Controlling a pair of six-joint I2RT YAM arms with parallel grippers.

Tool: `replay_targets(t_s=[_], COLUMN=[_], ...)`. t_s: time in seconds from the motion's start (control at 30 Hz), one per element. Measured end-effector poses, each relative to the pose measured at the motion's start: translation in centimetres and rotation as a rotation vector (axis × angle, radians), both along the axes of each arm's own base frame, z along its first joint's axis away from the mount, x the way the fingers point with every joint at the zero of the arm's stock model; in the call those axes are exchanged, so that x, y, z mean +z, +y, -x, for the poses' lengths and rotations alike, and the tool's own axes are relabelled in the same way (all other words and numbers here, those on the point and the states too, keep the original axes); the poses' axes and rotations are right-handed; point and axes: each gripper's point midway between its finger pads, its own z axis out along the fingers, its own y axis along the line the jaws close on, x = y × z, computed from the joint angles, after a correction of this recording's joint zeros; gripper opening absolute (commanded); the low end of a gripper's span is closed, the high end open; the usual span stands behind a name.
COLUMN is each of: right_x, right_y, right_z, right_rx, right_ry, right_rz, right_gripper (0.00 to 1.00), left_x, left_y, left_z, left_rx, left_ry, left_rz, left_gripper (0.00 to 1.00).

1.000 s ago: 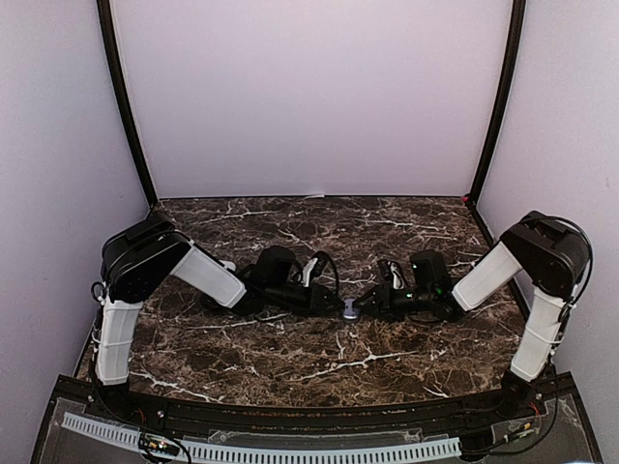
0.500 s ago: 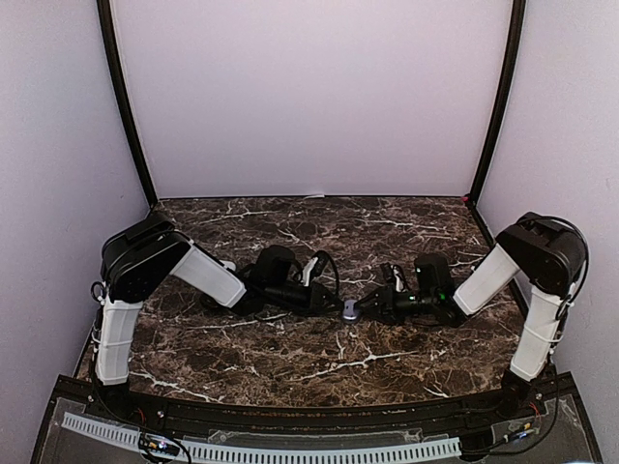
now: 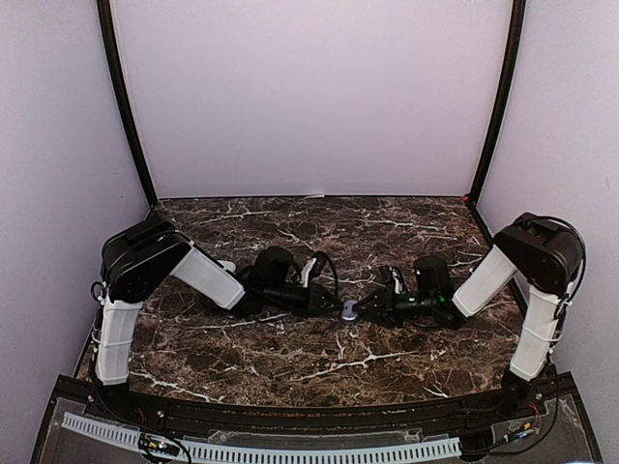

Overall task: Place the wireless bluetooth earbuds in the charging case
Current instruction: Pick up the charging case from the center of the board.

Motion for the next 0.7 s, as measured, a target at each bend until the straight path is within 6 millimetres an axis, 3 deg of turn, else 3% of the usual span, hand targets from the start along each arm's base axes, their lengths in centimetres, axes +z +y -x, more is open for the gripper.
replay_targets(t_s=[0.13,0.27,0.4,0.57,0.7], right_x=[0.0,0.4,0.4,0.8,2.0], right_y=[0.3,0.7,0.7,0.5,0.2], right_z=[0.1,-0.1,-0.1,-0.1,0.0], right_rx=[0.005,0.008,0.007,0.015,0.029], right_ry=[-0.001,-0.008,-0.01,-0.037,-0.098], right_rz=[-0.007,-0.02,-0.02,-0.004,0.02], right_gripper=[0.33,0.22,0.19,0.18,0.18], left_x=[-0.2,-0.5,-0.6,-0.6,0.1], left_y=[0.1,0.3,0.4,0.7,2.2], left_z=[0.3,0.7,1.0,1.5,2.4], left_rx=[-0.007,-0.014,-0.023,-0.039,-0.049], left_ry=[0.009,0.021,0.029,0.031,0.021], left_rz=[0.0,-0.005,-0.001,-0.004,-0.011], left_gripper=[0.12,0.12,0.14,0.29,0.41])
